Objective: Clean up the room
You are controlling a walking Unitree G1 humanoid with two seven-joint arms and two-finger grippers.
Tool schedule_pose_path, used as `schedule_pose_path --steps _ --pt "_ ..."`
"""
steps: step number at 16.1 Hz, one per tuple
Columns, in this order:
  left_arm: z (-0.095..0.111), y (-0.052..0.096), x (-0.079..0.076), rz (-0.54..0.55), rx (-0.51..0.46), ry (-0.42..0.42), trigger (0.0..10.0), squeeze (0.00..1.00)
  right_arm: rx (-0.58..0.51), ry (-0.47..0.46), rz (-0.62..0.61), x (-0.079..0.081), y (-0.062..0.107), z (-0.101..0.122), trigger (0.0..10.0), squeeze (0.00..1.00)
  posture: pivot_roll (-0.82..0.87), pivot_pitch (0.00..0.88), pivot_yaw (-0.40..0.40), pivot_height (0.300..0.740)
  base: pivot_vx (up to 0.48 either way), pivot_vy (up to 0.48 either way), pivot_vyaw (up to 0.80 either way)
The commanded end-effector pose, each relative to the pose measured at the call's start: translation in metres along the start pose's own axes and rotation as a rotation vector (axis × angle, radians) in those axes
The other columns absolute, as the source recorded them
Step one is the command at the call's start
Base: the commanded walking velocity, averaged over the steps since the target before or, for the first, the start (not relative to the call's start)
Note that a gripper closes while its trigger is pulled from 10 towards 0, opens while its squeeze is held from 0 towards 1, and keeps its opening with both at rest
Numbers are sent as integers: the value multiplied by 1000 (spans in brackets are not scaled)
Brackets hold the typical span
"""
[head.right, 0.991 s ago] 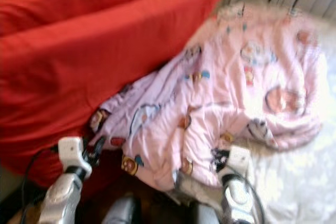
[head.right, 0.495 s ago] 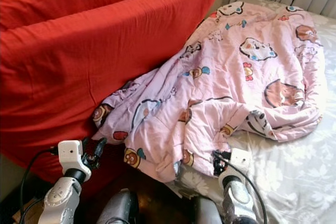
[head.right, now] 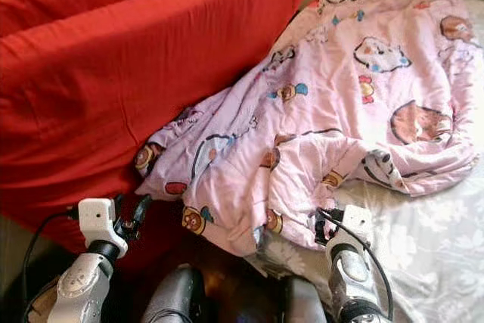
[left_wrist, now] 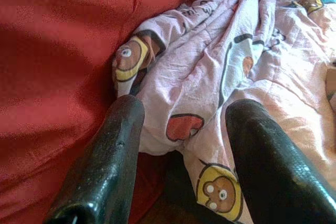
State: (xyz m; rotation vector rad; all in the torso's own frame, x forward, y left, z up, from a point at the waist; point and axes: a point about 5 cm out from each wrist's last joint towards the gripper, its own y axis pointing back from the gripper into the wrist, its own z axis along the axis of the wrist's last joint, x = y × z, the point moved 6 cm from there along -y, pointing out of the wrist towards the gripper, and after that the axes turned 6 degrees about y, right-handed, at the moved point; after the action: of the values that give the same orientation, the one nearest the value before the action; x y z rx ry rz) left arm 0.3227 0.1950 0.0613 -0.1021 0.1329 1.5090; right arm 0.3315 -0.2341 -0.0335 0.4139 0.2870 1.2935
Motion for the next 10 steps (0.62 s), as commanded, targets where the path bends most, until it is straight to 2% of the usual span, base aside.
schedule_pose_path --steps 1,6,10 --pt "-2 6 5 11 21 -8 10000 0 36 -8 -19 -5 2 -9 10000 0 147 259 72 638 0 0 0" --pt "0 26 11 22 46 -17 10000 0 47 -26 -35 -8 0 -8 10000 0 170 318 81 638 0 0 0" --pt "4 31 10 19 57 -22 10000 0 73 -65 -35 -6 0 -12 10000 0 190 343 92 638 0 0 0"
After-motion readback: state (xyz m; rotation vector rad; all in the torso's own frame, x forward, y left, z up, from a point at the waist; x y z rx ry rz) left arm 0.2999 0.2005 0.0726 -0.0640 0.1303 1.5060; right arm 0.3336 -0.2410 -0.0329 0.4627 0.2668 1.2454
